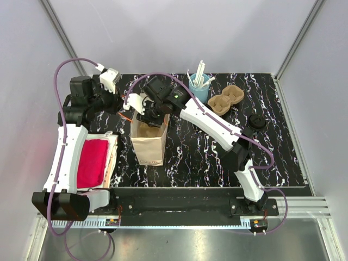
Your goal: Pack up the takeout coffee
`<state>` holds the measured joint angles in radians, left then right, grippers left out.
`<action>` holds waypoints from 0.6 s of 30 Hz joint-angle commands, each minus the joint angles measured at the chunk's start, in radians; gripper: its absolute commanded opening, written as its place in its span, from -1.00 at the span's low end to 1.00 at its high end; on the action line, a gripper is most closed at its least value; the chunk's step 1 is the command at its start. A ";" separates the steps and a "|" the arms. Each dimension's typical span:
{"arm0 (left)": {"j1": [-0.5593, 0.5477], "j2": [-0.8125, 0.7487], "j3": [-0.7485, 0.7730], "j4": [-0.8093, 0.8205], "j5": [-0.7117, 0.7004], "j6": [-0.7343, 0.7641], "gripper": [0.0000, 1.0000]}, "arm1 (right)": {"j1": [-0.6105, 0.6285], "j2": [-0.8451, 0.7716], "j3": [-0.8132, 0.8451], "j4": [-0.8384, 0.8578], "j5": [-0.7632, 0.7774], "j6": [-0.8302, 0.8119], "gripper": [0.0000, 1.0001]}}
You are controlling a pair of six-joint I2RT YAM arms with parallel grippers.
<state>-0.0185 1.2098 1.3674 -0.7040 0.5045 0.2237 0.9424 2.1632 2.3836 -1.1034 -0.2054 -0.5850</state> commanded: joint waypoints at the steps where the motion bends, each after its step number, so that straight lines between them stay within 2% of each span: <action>1: 0.005 -0.030 -0.011 0.043 0.029 -0.004 -0.63 | -0.004 -0.009 0.005 0.040 -0.029 0.019 -0.19; 3: 0.005 -0.029 -0.013 0.047 0.029 -0.006 -0.60 | -0.004 -0.011 -0.001 0.039 -0.028 0.016 -0.09; 12: 0.005 -0.033 -0.014 0.049 0.028 -0.003 -0.55 | -0.004 -0.016 0.034 0.028 -0.028 0.016 0.16; 16: 0.005 -0.035 -0.017 0.047 0.028 -0.003 -0.54 | -0.002 -0.005 0.077 -0.001 -0.023 0.011 0.32; 18: 0.005 -0.033 -0.017 0.047 0.026 -0.001 -0.53 | -0.001 -0.005 0.104 -0.012 -0.022 0.010 0.48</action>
<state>-0.0185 1.2053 1.3510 -0.7013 0.5049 0.2237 0.9424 2.1632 2.4039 -1.1019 -0.2127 -0.5762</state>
